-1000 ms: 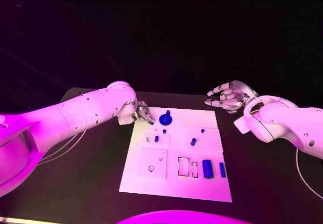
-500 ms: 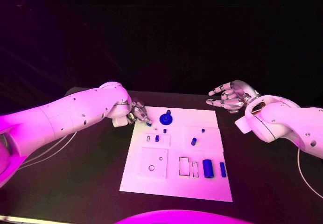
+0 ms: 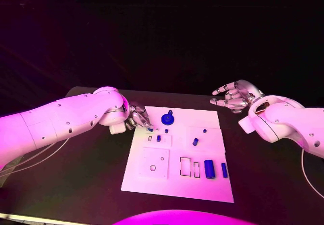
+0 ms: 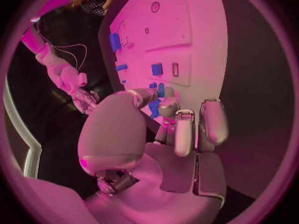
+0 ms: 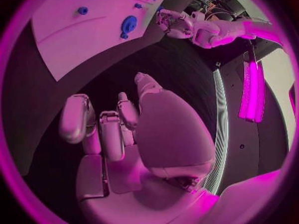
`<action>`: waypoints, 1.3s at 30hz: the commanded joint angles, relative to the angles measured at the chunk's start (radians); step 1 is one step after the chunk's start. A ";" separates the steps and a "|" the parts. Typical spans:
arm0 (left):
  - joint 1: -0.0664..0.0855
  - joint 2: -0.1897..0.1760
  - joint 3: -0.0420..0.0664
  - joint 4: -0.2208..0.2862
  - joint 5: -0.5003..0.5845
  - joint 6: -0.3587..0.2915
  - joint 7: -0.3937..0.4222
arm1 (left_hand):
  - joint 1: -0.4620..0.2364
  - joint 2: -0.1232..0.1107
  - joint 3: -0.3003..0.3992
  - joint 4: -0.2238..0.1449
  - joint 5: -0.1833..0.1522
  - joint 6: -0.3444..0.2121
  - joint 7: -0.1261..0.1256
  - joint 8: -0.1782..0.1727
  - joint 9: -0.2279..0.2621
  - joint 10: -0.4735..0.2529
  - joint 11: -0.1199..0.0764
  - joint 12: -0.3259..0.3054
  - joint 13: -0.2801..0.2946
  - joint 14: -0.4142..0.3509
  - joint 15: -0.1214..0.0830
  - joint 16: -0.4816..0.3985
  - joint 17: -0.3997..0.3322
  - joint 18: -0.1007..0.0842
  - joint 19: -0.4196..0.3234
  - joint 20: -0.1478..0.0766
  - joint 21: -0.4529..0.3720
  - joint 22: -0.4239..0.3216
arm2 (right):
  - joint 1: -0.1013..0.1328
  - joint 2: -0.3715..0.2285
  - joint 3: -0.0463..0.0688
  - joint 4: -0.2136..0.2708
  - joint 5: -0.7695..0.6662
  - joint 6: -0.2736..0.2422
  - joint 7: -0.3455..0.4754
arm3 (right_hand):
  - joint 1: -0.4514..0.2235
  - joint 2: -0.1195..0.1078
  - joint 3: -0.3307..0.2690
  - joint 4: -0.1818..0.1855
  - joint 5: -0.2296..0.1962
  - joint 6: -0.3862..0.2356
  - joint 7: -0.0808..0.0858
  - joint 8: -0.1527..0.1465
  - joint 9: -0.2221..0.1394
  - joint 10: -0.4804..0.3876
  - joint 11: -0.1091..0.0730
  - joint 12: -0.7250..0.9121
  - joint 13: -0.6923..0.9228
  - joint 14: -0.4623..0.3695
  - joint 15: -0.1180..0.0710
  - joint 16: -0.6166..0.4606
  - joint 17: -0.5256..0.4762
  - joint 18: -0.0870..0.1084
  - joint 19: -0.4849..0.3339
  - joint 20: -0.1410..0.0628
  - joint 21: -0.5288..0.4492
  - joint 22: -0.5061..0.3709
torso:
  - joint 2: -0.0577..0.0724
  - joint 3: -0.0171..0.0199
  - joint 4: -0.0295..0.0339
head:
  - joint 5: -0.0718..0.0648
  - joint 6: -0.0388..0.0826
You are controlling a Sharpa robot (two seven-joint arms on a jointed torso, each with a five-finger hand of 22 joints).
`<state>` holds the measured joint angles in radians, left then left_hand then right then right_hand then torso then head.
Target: Assemble the parts on the task board
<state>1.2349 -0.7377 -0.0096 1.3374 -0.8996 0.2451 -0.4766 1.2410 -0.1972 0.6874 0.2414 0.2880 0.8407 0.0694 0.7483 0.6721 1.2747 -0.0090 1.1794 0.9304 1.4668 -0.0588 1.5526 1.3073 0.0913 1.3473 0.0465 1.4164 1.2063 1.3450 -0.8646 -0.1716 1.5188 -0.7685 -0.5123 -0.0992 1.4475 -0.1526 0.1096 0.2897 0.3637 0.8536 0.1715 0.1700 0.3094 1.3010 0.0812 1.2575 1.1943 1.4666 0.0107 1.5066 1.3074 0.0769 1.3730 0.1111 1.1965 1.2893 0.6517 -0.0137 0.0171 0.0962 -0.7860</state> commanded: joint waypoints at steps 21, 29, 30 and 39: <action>-0.050 -0.040 -0.009 0.110 -0.177 -0.089 -0.016 | -0.021 -0.007 0.173 -0.153 0.007 0.018 -0.008 0.008 0.043 0.026 -0.005 0.019 0.020 0.095 -0.010 0.004 0.235 -0.016 0.019 -0.001 0.014 0.018 | -0.005 0.001 -0.001 -0.001 -0.006 -0.001 0.017 | -0.012 -0.004 0.009 0.000 0.007 0.007 -0.003 0.008 -0.002 -0.008 -0.001 -0.008 -0.002 0.061 -0.005 -0.007 0.089 0.015 -0.013 -0.001 -0.014 -0.008 | 0.002 0.0004 -0.0023 | 0.014 -0.008; -0.056 -0.036 -0.010 0.111 -0.189 -0.081 -0.031 | -0.031 -0.014 0.184 -0.159 0.013 0.023 -0.010 0.010 0.044 0.032 -0.007 0.022 0.024 0.096 -0.011 0.005 0.235 -0.017 0.022 -0.003 0.016 0.022 | -0.005 0.002 -0.001 -0.002 -0.006 0.004 0.014 | -0.013 -0.004 0.009 0.000 0.008 0.007 -0.003 0.008 -0.002 -0.008 -0.001 -0.009 -0.003 0.061 -0.005 -0.008 0.088 0.016 -0.015 -0.001 -0.017 -0.010 | 0.002 0.0008 -0.0017 | 0.012 -0.011; -0.056 -0.035 -0.010 0.111 -0.191 -0.080 -0.033 | -0.031 -0.014 0.184 -0.159 0.013 0.023 -0.010 0.010 0.044 0.032 -0.007 0.022 0.024 0.096 -0.011 0.005 0.235 -0.017 0.022 -0.003 0.016 0.022 | -0.005 0.002 -0.001 -0.002 -0.006 0.004 0.014 | -0.013 -0.004 0.009 0.000 0.008 0.007 -0.003 0.008 -0.002 -0.008 -0.001 -0.009 -0.003 0.061 -0.005 -0.008 0.088 0.016 -0.015 -0.001 -0.017 -0.010 | 0.002 0.0009 -0.0017 | 0.012 -0.011; -0.058 -0.035 -0.010 0.113 -0.198 -0.051 -0.046 | -0.035 -0.018 0.188 -0.162 0.015 0.025 -0.011 0.011 0.045 0.034 -0.008 0.022 0.024 0.096 -0.012 0.005 0.237 -0.018 0.024 -0.004 0.017 0.025 | -0.005 0.002 -0.001 -0.001 -0.006 0.005 0.015 | -0.013 -0.004 0.010 0.000 0.008 0.006 -0.003 0.008 -0.002 -0.008 -0.001 -0.008 -0.003 0.061 -0.005 -0.008 0.088 0.016 -0.014 -0.001 -0.016 -0.009 | 0.002 0.0005 -0.0019 | 0.012 -0.013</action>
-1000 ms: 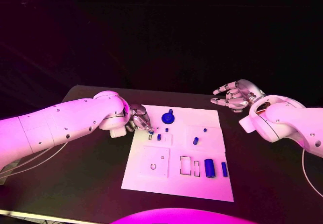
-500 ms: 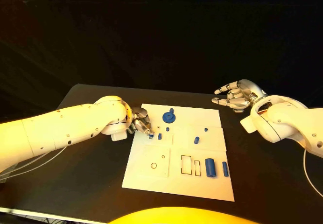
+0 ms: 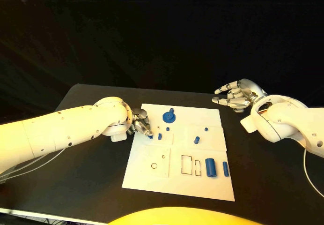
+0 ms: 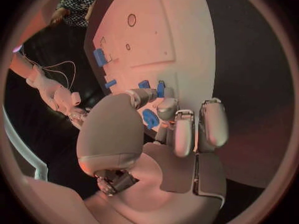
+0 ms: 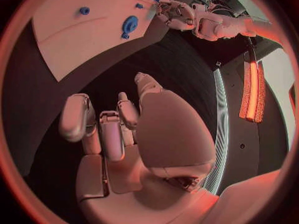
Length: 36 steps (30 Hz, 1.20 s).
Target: Assemble the parts on the task board
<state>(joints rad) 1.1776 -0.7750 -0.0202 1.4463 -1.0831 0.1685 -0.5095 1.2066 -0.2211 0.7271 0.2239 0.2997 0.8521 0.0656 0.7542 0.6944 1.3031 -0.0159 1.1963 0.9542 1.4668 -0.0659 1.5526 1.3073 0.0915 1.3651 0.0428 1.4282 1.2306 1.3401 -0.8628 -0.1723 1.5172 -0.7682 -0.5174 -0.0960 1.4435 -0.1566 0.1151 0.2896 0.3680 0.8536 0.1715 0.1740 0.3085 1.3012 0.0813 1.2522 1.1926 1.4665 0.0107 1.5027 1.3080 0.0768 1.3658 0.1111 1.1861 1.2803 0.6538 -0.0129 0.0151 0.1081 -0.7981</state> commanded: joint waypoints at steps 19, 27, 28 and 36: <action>-0.002 0.002 0.000 0.008 -0.023 0.042 -0.015 | -0.003 0.004 0.151 -0.147 0.005 0.015 -0.008 0.005 0.023 0.008 -0.001 0.007 0.003 0.097 -0.005 0.006 0.239 -0.018 0.006 0.000 0.006 0.001 | -0.001 -0.001 0.000 0.000 -0.006 0.012 0.011 | -0.009 0.000 0.004 0.000 0.003 0.006 -0.003 0.004 -0.001 -0.008 -0.001 -0.003 -0.001 0.061 -0.005 -0.004 0.088 0.016 -0.007 -0.001 -0.005 0.000 | -0.001 0.0001 0.0001 | 0.001 -0.002; -0.004 0.008 0.000 0.006 -0.016 0.041 -0.011 | -0.006 0.004 0.152 -0.147 0.005 0.017 -0.008 0.006 0.023 0.010 -0.002 0.009 0.006 0.097 -0.005 0.006 0.239 -0.018 0.006 0.000 0.006 0.002 | -0.002 -0.004 0.000 0.003 -0.006 0.009 0.014 | -0.009 -0.001 0.007 -0.001 0.004 0.007 -0.004 0.005 -0.002 -0.007 -0.001 -0.002 0.000 0.061 -0.005 -0.004 0.088 0.016 -0.006 -0.001 -0.005 0.001 | 0.000 0.0002 0.0003 | 0.001 -0.002; -0.004 0.008 0.000 0.005 -0.016 0.042 -0.011 | -0.006 0.004 0.152 -0.147 0.005 0.017 -0.008 0.006 0.023 0.010 -0.002 0.009 0.006 0.097 -0.005 0.006 0.239 -0.018 0.006 0.000 0.006 0.002 | -0.002 -0.005 0.000 0.003 -0.006 0.009 0.014 | -0.009 -0.001 0.007 -0.001 0.004 0.007 -0.004 0.005 -0.002 -0.007 -0.001 -0.002 0.000 0.061 -0.005 -0.004 0.088 0.016 -0.006 -0.001 -0.005 0.001 | 0.000 0.0004 0.0003 | 0.001 -0.002; -0.005 0.012 -0.002 0.003 -0.009 0.052 -0.011 | -0.015 0.004 0.156 -0.145 0.003 0.020 -0.009 0.007 0.024 0.013 -0.002 0.010 0.008 0.097 -0.005 0.007 0.240 -0.018 0.007 -0.001 0.006 0.002 | -0.002 -0.009 0.000 0.005 -0.007 0.007 0.015 | -0.009 -0.001 0.007 -0.001 0.004 0.007 -0.004 0.005 -0.002 -0.007 -0.001 -0.002 0.000 0.061 -0.005 -0.004 0.088 0.016 -0.006 -0.001 -0.005 0.001 | 0.000 0.0009 0.0000 | 0.003 -0.004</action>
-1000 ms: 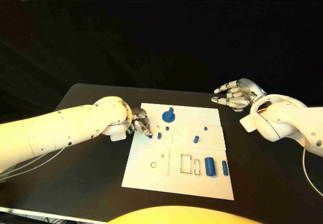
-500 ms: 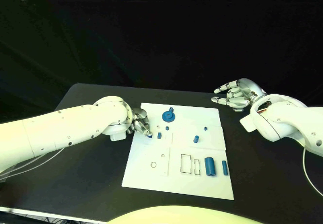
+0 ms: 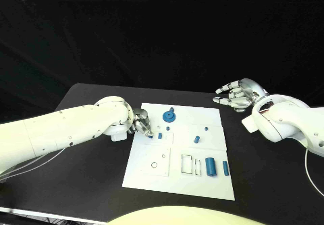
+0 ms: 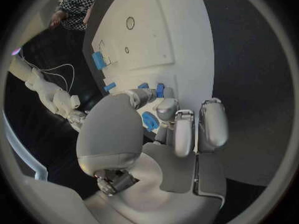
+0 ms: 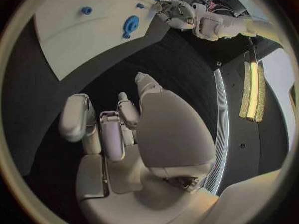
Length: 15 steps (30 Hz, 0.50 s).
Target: Assemble the parts on the task board
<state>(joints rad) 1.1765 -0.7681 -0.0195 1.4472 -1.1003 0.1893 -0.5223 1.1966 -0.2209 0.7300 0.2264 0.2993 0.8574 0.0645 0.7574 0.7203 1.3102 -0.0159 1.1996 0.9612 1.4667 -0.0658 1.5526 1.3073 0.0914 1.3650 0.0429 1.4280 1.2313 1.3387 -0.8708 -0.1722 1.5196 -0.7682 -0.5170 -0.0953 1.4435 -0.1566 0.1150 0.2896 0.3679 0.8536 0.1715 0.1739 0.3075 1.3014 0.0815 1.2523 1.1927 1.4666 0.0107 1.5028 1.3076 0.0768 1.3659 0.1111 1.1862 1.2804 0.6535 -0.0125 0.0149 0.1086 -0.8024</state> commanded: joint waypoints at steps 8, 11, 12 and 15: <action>-0.004 0.010 -0.004 -0.004 0.010 0.036 0.001 | -0.011 0.002 0.153 -0.148 0.003 0.017 -0.009 0.005 -0.001 0.011 -0.003 0.012 0.008 0.098 -0.006 0.008 0.243 -0.019 0.009 -0.001 0.008 0.006 | -0.001 -0.003 0.000 0.004 -0.007 0.005 0.014 | -0.009 -0.001 0.008 -0.002 0.005 0.007 -0.004 0.005 -0.001 -0.006 -0.001 -0.002 0.000 0.061 -0.005 -0.005 0.088 0.016 -0.007 -0.001 -0.006 0.000 | 0.000 -0.0003 -0.0003 | 0.000 -0.001; -0.004 0.012 -0.004 -0.006 0.010 0.038 0.000 | -0.015 0.002 0.154 -0.147 0.002 0.019 -0.010 0.006 -0.001 0.016 -0.004 0.016 0.014 0.099 -0.006 0.009 0.245 -0.019 0.010 -0.001 0.009 0.007 | -0.001 -0.003 0.000 0.004 -0.007 0.005 0.014 | -0.009 -0.001 0.008 -0.002 0.005 0.007 -0.004 0.005 -0.001 -0.006 -0.001 -0.002 0.000 0.061 -0.005 -0.005 0.088 0.016 -0.007 -0.001 -0.006 0.000 | 0.000 -0.0001 -0.0002 | 0.000 -0.001; -0.004 0.012 -0.004 -0.007 0.010 0.039 -0.001 | -0.020 0.002 0.154 -0.147 0.002 0.022 -0.012 0.007 0.000 0.020 -0.005 0.019 0.020 0.099 -0.007 0.010 0.247 -0.020 0.010 -0.002 0.009 0.008 | -0.001 -0.003 0.000 0.004 -0.007 0.005 0.014 | -0.009 -0.001 0.008 -0.002 0.005 0.007 -0.004 0.005 -0.001 -0.006 -0.001 -0.002 0.000 0.061 -0.005 -0.005 0.088 0.016 -0.007 -0.001 -0.006 0.000 | 0.000 0.0000 0.0001 | 0.000 -0.003; -0.004 0.013 -0.004 -0.008 0.009 0.042 -0.004 | -0.033 0.000 0.150 -0.144 0.001 0.028 -0.015 0.010 0.001 0.028 -0.007 0.026 0.029 0.100 -0.009 0.012 0.251 -0.019 0.009 -0.003 0.008 0.006 | -0.001 -0.004 0.000 0.004 -0.007 0.005 0.014 | -0.009 -0.001 0.008 -0.002 0.005 0.007 -0.004 0.005 -0.001 -0.006 -0.001 -0.002 0.000 0.061 -0.005 -0.005 0.088 0.016 -0.007 -0.001 -0.006 0.000 | 0.000 -0.0003 0.0000 | -0.001 -0.004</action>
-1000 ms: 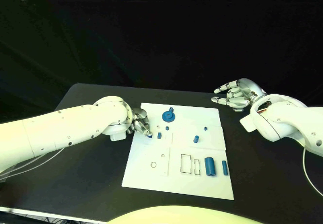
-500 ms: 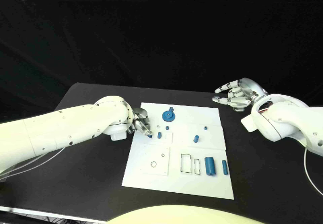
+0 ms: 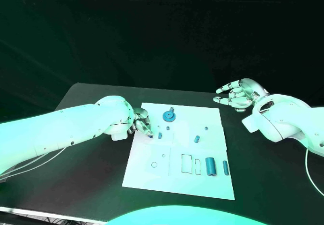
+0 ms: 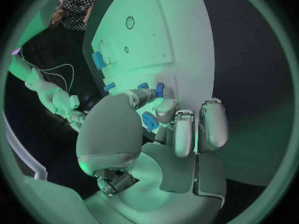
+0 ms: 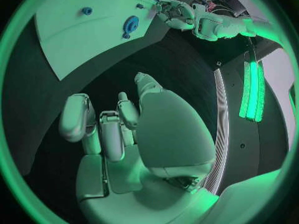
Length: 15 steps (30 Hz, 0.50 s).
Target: Assemble the parts on the task board
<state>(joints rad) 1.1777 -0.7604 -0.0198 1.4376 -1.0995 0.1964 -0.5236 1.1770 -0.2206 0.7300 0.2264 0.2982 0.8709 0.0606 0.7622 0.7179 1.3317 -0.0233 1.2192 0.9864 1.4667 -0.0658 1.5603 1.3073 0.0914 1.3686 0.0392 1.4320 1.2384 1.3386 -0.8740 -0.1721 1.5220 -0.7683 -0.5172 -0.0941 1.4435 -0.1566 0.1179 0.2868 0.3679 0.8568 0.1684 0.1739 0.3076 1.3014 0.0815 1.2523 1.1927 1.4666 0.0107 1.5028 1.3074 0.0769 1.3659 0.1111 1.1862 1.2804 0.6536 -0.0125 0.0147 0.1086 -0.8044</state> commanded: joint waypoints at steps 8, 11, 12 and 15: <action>-0.006 0.007 -0.004 -0.002 0.008 0.025 -0.005 | -0.070 -0.007 0.105 -0.114 -0.007 0.028 -0.024 0.005 0.002 0.018 -0.010 0.014 0.016 0.102 -0.016 0.006 0.255 -0.020 0.008 -0.007 0.004 0.002 | 0.000 -0.001 0.000 0.002 -0.007 0.005 0.013 | -0.009 -0.001 0.006 0.001 0.005 0.004 -0.001 0.005 -0.001 -0.006 -0.001 -0.002 0.000 0.061 -0.005 -0.005 0.088 0.016 -0.007 -0.001 -0.006 0.000 | 0.000 -0.0005 0.0007 | -0.001 -0.001; -0.006 0.008 -0.004 -0.003 0.008 0.022 -0.005 | -0.076 -0.006 0.096 -0.108 -0.009 0.029 -0.026 0.005 0.001 0.019 -0.011 0.015 0.017 0.102 -0.017 0.006 0.255 -0.020 0.008 -0.008 0.004 0.002 | 0.000 -0.001 0.000 0.002 -0.007 0.005 0.013 | -0.009 -0.001 0.006 0.001 0.005 0.004 -0.001 0.005 -0.001 -0.006 -0.001 -0.002 0.000 0.061 -0.005 -0.005 0.088 0.016 -0.007 -0.001 -0.006 0.000 | 0.000 -0.0005 0.0007 | -0.002 -0.001; -0.006 0.008 -0.004 -0.004 0.008 0.021 -0.005 | -0.079 -0.006 0.091 -0.106 -0.009 0.030 -0.026 0.004 0.000 0.019 -0.011 0.015 0.018 0.101 -0.018 0.006 0.254 -0.020 0.008 -0.008 0.004 0.001 | 0.000 -0.001 0.000 0.002 -0.007 0.005 0.013 | -0.009 -0.001 0.006 0.001 0.005 0.004 -0.001 0.005 -0.001 -0.006 -0.001 -0.002 0.000 0.061 -0.005 -0.005 0.088 0.016 -0.007 -0.001 -0.006 0.000 | 0.000 -0.0006 0.0007 | -0.002 -0.001; -0.006 0.009 -0.004 -0.005 0.008 0.020 -0.005 | -0.081 -0.006 0.088 -0.104 -0.010 0.031 -0.027 0.004 0.000 0.019 -0.011 0.015 0.018 0.102 -0.018 0.006 0.255 -0.020 0.008 -0.008 0.004 0.001 | 0.000 -0.001 0.000 0.002 -0.007 0.005 0.013 | -0.009 -0.001 0.006 0.001 0.005 0.004 -0.001 0.005 -0.001 -0.006 -0.001 -0.002 0.000 0.061 -0.005 -0.005 0.088 0.016 -0.007 -0.001 -0.006 0.000 | 0.000 -0.0007 0.0001 | -0.002 -0.002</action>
<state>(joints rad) 1.1775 -0.7557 -0.0201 1.4310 -1.0996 0.1966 -0.5258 1.1044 -0.2263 0.7823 0.1624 0.2939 0.8856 0.0495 0.7660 0.7190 1.3459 -0.0305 1.2308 1.0039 1.4633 -0.0768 1.5603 1.3073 0.0915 1.3723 0.0355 1.4320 1.2395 1.3386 -0.8748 -0.1723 1.5225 -0.7683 -0.5174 -0.0936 1.4435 -0.1566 0.1178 0.2868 0.3679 0.8568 0.1684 0.1739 0.3077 1.3014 0.0815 1.2523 1.1928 1.4665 0.0107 1.5028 1.3073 0.0768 1.3659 0.1111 1.1867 1.2804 0.6536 -0.0130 0.0151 0.1066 -0.8056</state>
